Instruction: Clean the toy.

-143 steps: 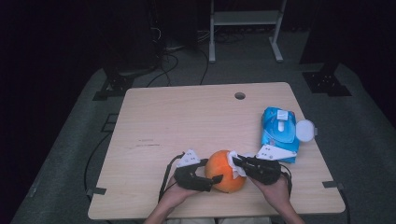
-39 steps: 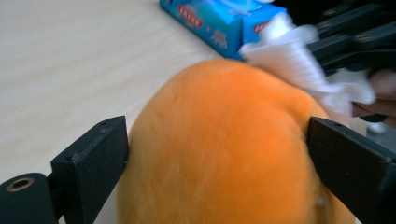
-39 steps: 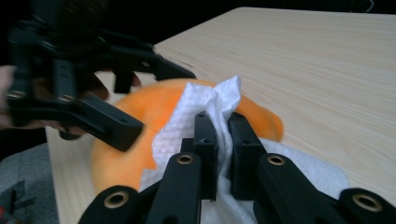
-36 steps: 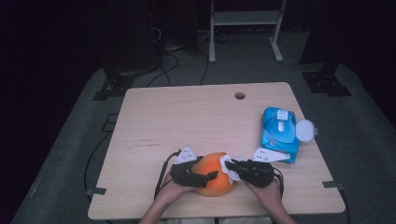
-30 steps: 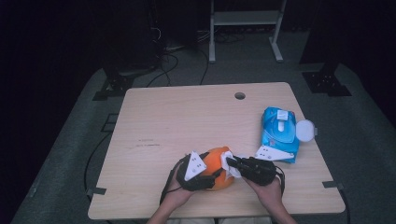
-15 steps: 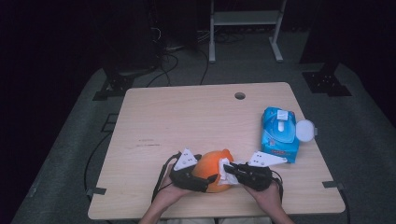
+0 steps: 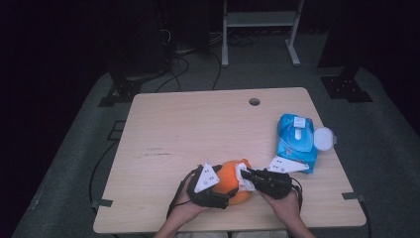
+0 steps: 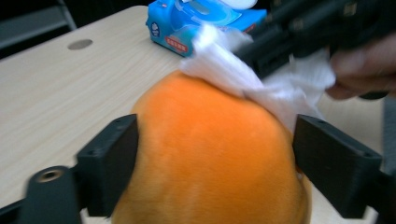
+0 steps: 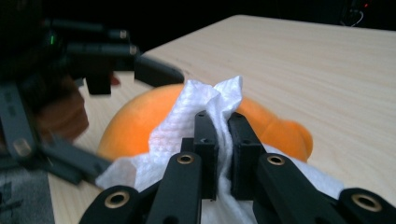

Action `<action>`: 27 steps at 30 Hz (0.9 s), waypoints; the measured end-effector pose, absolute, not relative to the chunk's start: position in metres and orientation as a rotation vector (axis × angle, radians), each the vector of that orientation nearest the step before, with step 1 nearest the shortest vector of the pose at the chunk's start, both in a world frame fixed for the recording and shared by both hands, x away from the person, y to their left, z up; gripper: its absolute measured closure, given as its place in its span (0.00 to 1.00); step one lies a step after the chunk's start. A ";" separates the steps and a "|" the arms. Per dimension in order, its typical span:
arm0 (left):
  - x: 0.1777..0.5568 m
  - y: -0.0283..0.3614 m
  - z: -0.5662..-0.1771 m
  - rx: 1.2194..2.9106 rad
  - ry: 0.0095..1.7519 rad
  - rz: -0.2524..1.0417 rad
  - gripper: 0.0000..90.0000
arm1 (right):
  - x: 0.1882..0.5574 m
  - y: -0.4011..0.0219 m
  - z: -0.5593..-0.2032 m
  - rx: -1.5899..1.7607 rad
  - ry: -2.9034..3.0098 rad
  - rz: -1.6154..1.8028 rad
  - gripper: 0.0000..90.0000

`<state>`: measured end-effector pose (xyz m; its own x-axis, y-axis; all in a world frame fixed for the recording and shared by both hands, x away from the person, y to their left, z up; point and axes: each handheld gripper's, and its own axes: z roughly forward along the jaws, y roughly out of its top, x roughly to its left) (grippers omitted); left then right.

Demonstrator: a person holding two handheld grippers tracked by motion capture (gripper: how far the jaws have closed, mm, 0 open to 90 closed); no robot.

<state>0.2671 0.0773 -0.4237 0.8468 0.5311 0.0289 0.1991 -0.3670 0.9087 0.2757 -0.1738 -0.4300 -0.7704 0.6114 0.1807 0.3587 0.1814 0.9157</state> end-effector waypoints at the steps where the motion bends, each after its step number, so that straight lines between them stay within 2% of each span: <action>1: 0.268 0.083 -0.422 1.924 0.548 0.373 0.15 | 0.275 -0.174 -0.431 0.938 2.231 1.619 0.92; 3: 0.270 0.093 -0.421 1.877 0.562 0.339 0.14 | 0.277 -0.176 -0.431 0.957 2.229 1.616 0.92; 5: 0.277 0.098 -0.424 1.902 0.644 0.329 0.12 | 0.278 -0.177 -0.432 0.964 2.226 1.623 0.92; 9: 0.291 0.100 -0.439 1.907 0.768 0.113 0.09 | 0.274 -0.172 -0.432 0.930 2.238 1.603 0.92; 10: 0.292 0.099 -0.440 1.911 0.759 0.080 0.10 | 0.273 -0.171 -0.431 0.920 2.239 1.598 0.92; 11: 0.291 0.099 -0.440 1.919 0.728 0.073 0.17 | 0.272 -0.170 -0.430 0.915 2.240 1.603 0.92; 13: 0.287 0.095 -0.437 1.955 0.664 0.166 0.29 | 0.270 -0.167 -0.426 0.892 2.243 1.613 0.92; 15: 0.278 0.088 -0.430 1.968 0.574 0.317 0.36 | 0.268 -0.162 -0.420 0.844 2.244 1.629 0.92; 17: 0.268 0.082 -0.423 1.970 0.493 0.487 0.38 | 0.266 -0.160 -0.414 0.809 2.224 1.611 0.92; 19: 0.263 0.078 -0.418 1.960 0.426 0.595 0.39 | 0.269 -0.166 -0.411 0.824 2.193 1.609 0.92; 21: 0.261 0.075 -0.419 1.969 0.388 0.595 0.38 | 0.274 -0.173 -0.413 0.873 2.166 1.595 0.92; 24: 0.264 0.076 -0.423 1.958 0.409 0.546 0.27 | 0.279 -0.180 -0.430 0.934 2.194 1.568 0.92; 27: 0.275 0.084 -0.423 1.940 0.576 0.438 0.13 | 0.277 -0.177 -0.431 0.916 2.210 1.556 0.92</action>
